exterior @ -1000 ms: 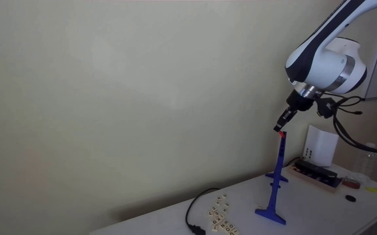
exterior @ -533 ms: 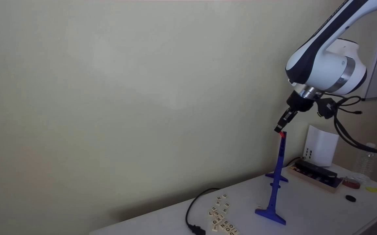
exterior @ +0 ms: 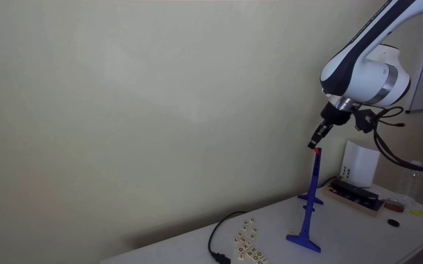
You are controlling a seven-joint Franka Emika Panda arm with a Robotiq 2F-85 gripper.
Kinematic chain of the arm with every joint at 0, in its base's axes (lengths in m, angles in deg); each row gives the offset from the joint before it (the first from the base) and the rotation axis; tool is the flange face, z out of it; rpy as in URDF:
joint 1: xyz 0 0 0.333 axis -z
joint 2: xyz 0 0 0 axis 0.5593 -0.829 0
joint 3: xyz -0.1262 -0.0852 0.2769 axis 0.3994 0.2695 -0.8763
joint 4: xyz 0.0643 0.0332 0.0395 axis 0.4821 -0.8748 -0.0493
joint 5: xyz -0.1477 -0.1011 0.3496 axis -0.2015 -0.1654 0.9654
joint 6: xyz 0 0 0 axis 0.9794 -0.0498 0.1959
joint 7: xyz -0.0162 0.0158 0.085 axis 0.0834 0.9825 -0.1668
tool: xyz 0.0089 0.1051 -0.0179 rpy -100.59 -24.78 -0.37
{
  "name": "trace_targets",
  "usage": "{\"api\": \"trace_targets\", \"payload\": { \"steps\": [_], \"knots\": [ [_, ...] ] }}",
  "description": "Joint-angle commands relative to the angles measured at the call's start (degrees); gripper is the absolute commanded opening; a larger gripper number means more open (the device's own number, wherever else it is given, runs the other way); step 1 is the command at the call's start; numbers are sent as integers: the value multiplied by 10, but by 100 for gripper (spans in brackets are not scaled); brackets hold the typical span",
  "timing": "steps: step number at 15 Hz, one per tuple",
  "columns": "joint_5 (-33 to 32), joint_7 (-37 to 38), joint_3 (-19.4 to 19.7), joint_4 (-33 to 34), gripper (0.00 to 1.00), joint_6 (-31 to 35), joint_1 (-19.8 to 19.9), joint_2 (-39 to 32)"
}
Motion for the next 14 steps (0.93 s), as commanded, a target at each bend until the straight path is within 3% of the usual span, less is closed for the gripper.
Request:
{"api": "trace_targets", "payload": {
  "steps": [1,9,14],
  "knots": [
    [-28,25,14,7,0,-9,-12,-5],
    [-38,29,22,3,0,-19,-19,1],
    [-8,19,10,15,0,-6,-12,-2]
  ]
}}
